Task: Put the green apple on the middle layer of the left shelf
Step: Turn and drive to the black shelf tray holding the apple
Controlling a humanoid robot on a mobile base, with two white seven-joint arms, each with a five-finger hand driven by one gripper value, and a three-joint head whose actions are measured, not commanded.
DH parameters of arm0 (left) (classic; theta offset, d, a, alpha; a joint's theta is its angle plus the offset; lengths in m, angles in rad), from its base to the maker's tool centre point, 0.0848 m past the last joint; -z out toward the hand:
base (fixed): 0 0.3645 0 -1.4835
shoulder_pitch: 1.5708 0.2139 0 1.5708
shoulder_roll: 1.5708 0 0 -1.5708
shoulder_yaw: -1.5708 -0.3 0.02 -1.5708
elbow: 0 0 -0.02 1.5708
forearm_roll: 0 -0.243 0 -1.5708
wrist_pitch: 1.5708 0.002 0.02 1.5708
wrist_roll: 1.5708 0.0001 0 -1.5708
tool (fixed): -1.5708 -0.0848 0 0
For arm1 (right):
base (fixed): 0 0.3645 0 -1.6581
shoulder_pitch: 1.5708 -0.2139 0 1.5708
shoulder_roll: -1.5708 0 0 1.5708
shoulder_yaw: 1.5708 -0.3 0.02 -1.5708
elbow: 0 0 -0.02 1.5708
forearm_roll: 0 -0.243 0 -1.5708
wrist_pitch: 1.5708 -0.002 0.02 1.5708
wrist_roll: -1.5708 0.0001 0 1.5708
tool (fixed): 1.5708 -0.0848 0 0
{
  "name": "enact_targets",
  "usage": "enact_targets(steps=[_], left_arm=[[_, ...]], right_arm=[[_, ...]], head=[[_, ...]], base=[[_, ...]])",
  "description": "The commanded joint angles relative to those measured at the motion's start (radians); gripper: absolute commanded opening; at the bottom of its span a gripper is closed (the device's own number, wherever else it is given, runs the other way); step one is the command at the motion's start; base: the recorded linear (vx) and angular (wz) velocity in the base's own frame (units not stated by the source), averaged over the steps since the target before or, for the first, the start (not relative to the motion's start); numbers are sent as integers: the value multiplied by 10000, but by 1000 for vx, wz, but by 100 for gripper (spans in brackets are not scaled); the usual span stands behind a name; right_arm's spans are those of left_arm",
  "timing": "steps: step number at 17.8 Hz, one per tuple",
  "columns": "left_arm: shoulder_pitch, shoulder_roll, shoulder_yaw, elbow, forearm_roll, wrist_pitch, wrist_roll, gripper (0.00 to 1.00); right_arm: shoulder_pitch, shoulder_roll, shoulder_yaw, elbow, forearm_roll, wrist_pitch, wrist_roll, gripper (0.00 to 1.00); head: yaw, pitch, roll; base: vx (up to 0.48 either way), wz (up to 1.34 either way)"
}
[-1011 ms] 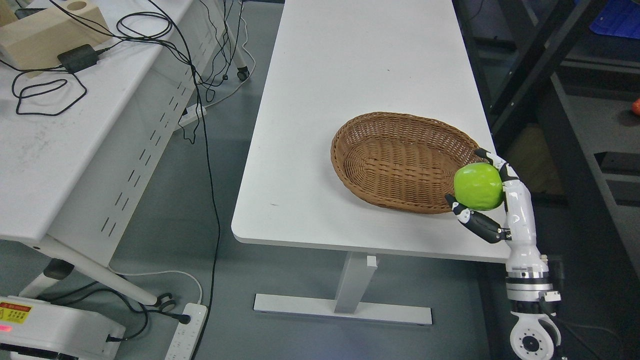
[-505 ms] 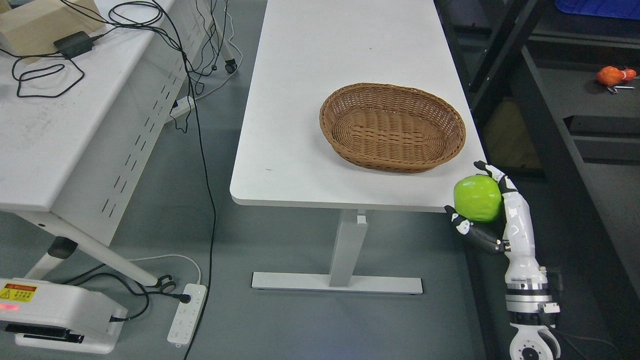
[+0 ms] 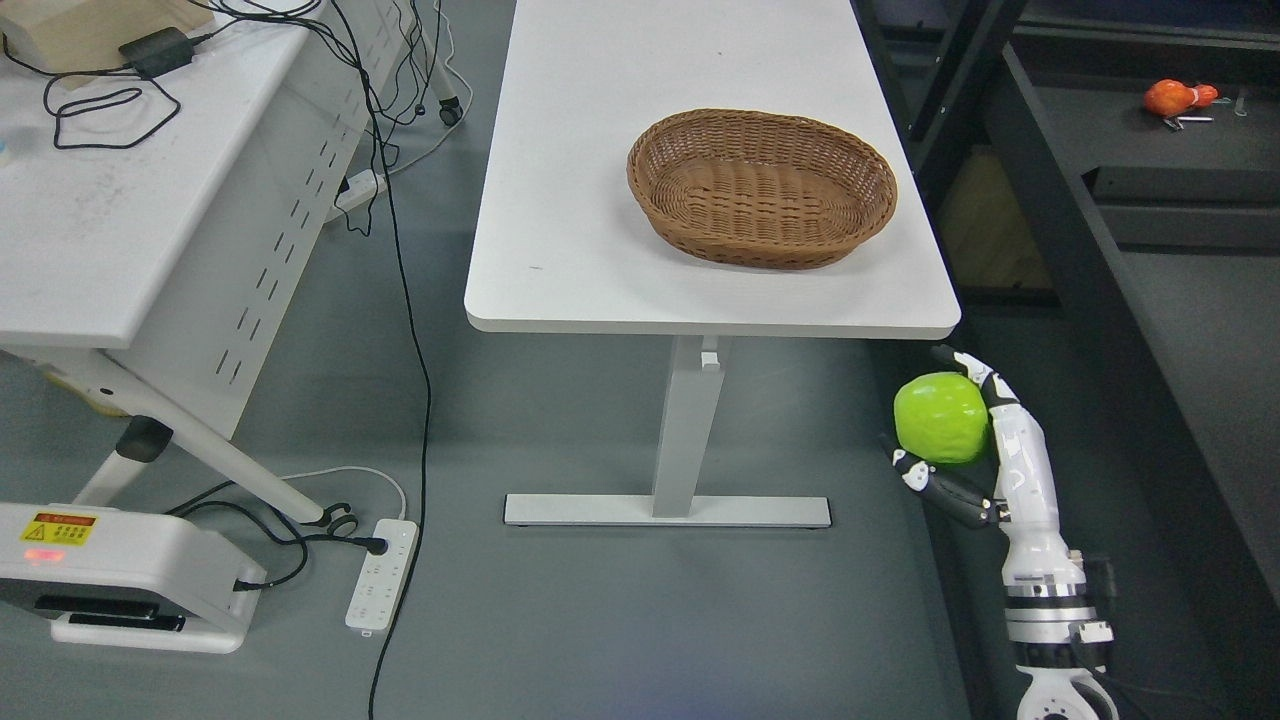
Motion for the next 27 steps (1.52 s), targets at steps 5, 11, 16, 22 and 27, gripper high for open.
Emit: enact_targets(steps=[5,11,16,22,27], left_arm=[[2,175,0,0,0,13,-1,100],[2,175,0,0,0,13,-1,100],[2,175,0,0,0,13,-1,100],[-13,175,0,0,0,13,-1,100],[-13,175,0,0,0,13,-1,100]], right_arm=[[120,-36,25,75,0,57,18,0],[136,41,9,75,0,88,2,0],[59,-21,-21,75,0,287,18,0],[-33,-67,-21,75,0,364,18,0],[-64,-36,-6,75,0,364,33,0]], head=[[0,0,0],[0,0,0],[0,0,0],[0,0,0],[0,-2,0]], base=[[-246,-159],[-247,-605],[-237,-891],[-183,-891],[-123,-738]])
